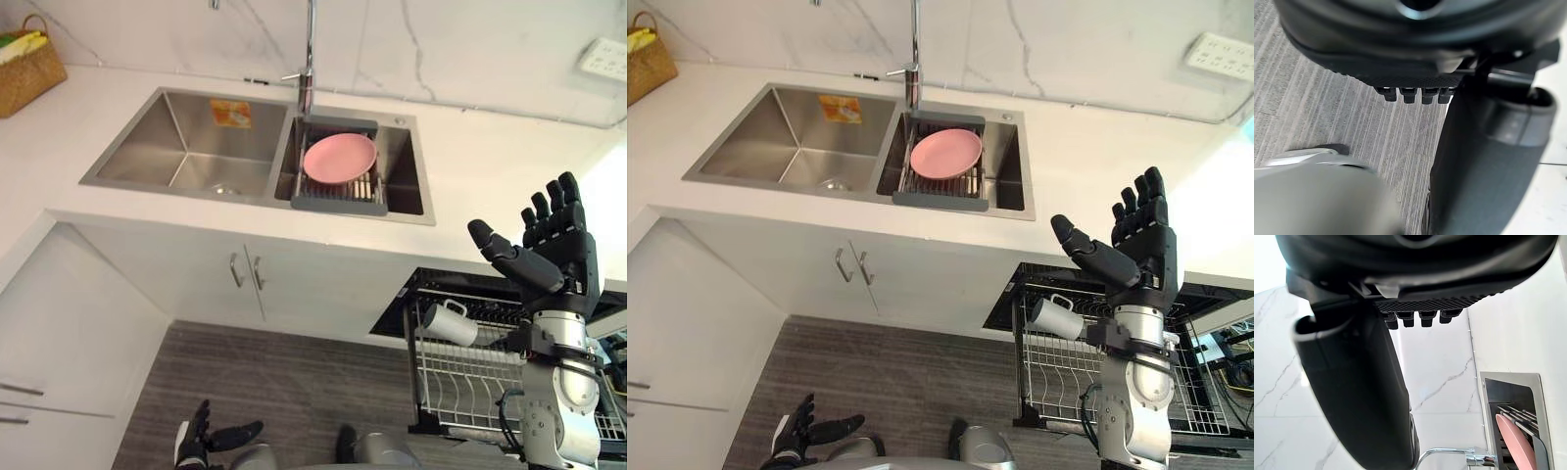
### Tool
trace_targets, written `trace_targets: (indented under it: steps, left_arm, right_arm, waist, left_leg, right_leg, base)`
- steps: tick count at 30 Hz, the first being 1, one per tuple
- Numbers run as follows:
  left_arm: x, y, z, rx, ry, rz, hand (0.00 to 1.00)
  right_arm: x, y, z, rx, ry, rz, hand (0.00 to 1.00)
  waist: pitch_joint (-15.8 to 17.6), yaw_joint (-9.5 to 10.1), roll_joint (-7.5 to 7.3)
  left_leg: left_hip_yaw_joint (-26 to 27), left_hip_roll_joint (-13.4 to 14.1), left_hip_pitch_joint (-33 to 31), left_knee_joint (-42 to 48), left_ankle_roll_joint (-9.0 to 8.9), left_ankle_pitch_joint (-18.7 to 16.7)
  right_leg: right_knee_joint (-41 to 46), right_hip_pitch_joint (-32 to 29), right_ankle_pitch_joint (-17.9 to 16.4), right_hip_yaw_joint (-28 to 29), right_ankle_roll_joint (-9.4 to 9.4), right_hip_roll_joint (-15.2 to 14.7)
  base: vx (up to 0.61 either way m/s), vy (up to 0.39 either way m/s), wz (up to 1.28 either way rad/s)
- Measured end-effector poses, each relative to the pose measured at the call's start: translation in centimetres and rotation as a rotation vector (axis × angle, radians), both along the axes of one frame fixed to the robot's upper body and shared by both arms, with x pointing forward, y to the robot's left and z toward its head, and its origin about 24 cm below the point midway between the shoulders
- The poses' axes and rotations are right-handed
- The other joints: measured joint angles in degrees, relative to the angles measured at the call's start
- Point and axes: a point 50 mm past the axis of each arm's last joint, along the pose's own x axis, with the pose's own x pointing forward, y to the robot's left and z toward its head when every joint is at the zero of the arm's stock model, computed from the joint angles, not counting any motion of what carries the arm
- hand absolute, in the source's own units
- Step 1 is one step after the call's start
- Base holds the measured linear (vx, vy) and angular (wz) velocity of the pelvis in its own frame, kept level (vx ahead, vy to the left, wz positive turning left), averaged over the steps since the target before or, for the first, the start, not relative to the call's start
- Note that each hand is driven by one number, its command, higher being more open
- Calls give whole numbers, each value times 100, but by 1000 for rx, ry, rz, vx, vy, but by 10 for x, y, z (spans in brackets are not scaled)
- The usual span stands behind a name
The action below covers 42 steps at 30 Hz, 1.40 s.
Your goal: Walk over to the sink, pick up the cup, carry it to the dishwasher, place the cup inside the dishwasher, then close the dishwasher door
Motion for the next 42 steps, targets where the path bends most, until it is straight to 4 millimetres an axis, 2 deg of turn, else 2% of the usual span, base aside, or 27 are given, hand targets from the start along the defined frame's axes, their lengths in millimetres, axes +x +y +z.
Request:
trace_targets:
  steps: [1,2,3,5,6,7,8,9,10,11,12,13,15,16,18,20,21,22,23,24,25,26,27,31,32,38,42]
  left_arm:
    - [2,-1,1,-20,-25,46,100]
    - [3,-4,1,-41,-42,92,100]
    - [0,-5,0,-57,-42,139,100]
    - [-4,-5,-1,-64,-37,161,100]
    - [-5,-6,-1,-65,-37,164,100]
    - [-7,-7,-1,-68,-46,185,100]
    - [-8,-7,-2,-69,-47,186,100]
    - [-12,-10,-2,-70,-50,192,100]
    - [-17,-11,-2,-71,-57,210,100]
    - [-18,-10,-2,-66,-53,209,100]
    - [-19,-9,-2,-57,-44,205,100]
    - [-20,-5,-2,-35,-34,182,100]
    - [-20,-1,-2,-7,-20,148,100]
    - [-20,0,-2,0,-16,138,100]
    - [-22,1,-3,24,7,111,100]
    - [-25,2,-3,36,17,103,100]
    - [-27,3,-3,46,25,98,100]
    - [-25,3,-2,52,24,88,100]
    - [-20,5,-1,67,12,78,100]
    - [-15,8,1,83,3,71,100]
    - [-14,10,1,90,0,70,100]
    - [-13,14,3,104,-7,67,100]
    - [-6,6,2,86,-13,72,100]
    - [4,-5,2,70,-39,49,100]
    - [8,-10,2,81,-32,-10,100]
    - [7,-10,1,80,-29,-11,100]
    - [0,-8,-3,32,24,12,100]
  right_arm:
    - [-1,-2,4,-15,-9,-15,100]
    - [-2,-3,8,-24,-20,-28,100]
    - [-2,-2,10,-25,-29,-45,100]
    - [-1,-2,14,-26,-50,-63,100]
    - [1,-2,17,-27,-62,-89,100]
    - [4,-1,19,-13,-78,-105,100]
    - [4,-1,20,-12,-80,-105,100]
    - [5,1,19,-7,-82,-98,100]
    - [7,5,13,3,-71,-79,100]
    - [9,8,12,6,-69,-65,100]
    - [12,16,9,10,-70,-30,100]
    - [12,21,7,17,-75,-9,100]
    - [13,27,4,37,-74,4,100]
    - [13,28,3,42,-72,7,100]
    - [15,31,2,49,-69,28,100]
    - [19,39,1,46,-69,75,100]
    - [23,46,0,40,-69,122,100]
    - [25,49,0,36,-74,147,100]
    - [28,55,3,28,-90,192,100]
    - [31,60,5,18,-104,229,100]
    - [32,62,6,14,-109,248,100]
    - [33,66,8,9,-121,276,100]
    - [36,64,8,-25,-115,299,100]
    - [42,59,4,-53,-82,298,100]
    - [49,59,16,-134,-100,327,100]
    - [49,59,15,-134,-99,328,100]
    - [52,57,13,-181,-28,353,100]
  waist:
    - [29,2,96]
    - [64,22,185]
    - [76,59,164]
    - [23,57,176]
    - [26,58,166]
    - [25,83,160]
    - [23,93,163]
    - [6,126,195]
    - [-73,257,210]
    - [-116,307,215]
    - [-198,334,133]
    - [-256,271,38]
    - [-360,237,-76]
    - [-369,246,-101]
    - [-367,288,-116]
    - [-357,264,-151]
    - [-388,231,-151]
    - [-407,216,-170]
    - [-418,203,-182]
    - [-439,188,-219]
    - [-469,188,-268]
    - [-532,191,-422]
    - [-484,200,-183]
    - [-488,216,-19]
    - [-296,359,120]
    - [-292,369,116]
    - [-289,381,110]
  left_leg:
    - [57,173,-347,793,83,124]
    - [61,283,-561,1333,88,324]
    - [102,294,-652,1720,45,478]
    - [159,165,-605,1164,40,146]
    - [137,12,-632,433,36,50]
    - [-62,-208,-671,-610,-20,162]
    - [-134,-251,-656,-810,-48,212]
    - [-253,-283,-619,-1201,-100,468]
    - [-194,-383,-480,-1165,-17,659]
    - [-167,-445,-456,-1141,15,643]
    - [-82,-593,-451,-1100,127,579]
    - [9,-734,-428,-1086,255,491]
    - [148,-899,-342,-1198,338,434]
    - [187,-942,-241,-1290,351,427]
    - [286,-987,376,-1703,423,382]
    - [391,-943,889,-2034,448,348]
    - [462,-870,1032,-2131,442,348]
    - [494,-824,1061,-2157,437,350]
    - [523,-714,1076,-2152,425,355]
    - [514,-653,1078,-2098,419,353]
    - [505,-654,1079,-2052,388,334]
    - [484,-721,1097,-1937,235,238]
    - [272,-511,1157,-1723,53,61]
    - [-160,-349,1371,-1983,46,58]
    - [-191,-474,1387,-2520,-57,181]
    - [-193,-470,1375,-2538,-59,181]
    - [-179,-446,1379,-2541,-72,188]
  right_leg:
    - [3,69,-17,-3,-22,34]
    - [-39,221,-14,0,-51,54]
    - [-153,437,-22,24,-55,-14]
    - [-208,538,-48,67,-13,-153]
    - [-223,537,-67,134,19,-261]
    - [-268,536,-98,298,73,-368]
    - [-271,528,-115,331,102,-378]
    - [-283,540,-165,467,186,-388]
    - [-316,571,-215,808,283,-442]
    - [-343,571,-213,913,311,-488]
    - [-389,553,-226,1061,437,-610]
    - [-426,550,-242,1110,524,-774]
    - [-358,512,-184,1157,591,-956]
    - [-165,453,-177,1157,597,-997]
    - [1561,-175,23,1125,587,-1090]
    - [2737,-641,280,1097,466,-1151]
    - [3074,-955,95,908,313,-1139]
    - [3056,-1104,-15,783,302,-1105]
    - [2628,-1318,-121,519,289,-972]
    - [1686,-1337,-67,283,271,-820]
    - [1132,-1307,164,200,189,-761]
    - [363,-1224,804,154,23,-715]
    - [227,-948,850,88,91,-488]
    - [-188,-629,877,19,78,-198]
    - [-2251,89,2203,-73,189,-99]
    - [-2252,86,2202,-107,191,-107]
    - [-2262,99,2196,-156,197,-105]
  base:
    - [41,44,5]
    - [101,57,-3]
    - [97,65,-3]
    - [110,86,-6]
    - [192,199,-22]
    - [145,164,-25]
    - [158,212,-37]
    - [185,228,-73]
    - [306,357,-90]
    - [297,308,-102]
    - [298,270,-56]
    - [320,227,-36]
    - [379,215,-14]
    - [337,144,-21]
    - [314,113,-27]
    - [278,53,-32]
    - [246,8,-29]
    - [218,-39,-26]
    - [259,-127,-18]
    - [216,-119,-16]
    - [239,-172,-9]
    - [232,-160,-6]
    - [308,-205,-5]
    - [152,-99,-4]
    - [31,-19,-1]
    - [0,0,1]
    - [0,0,1]
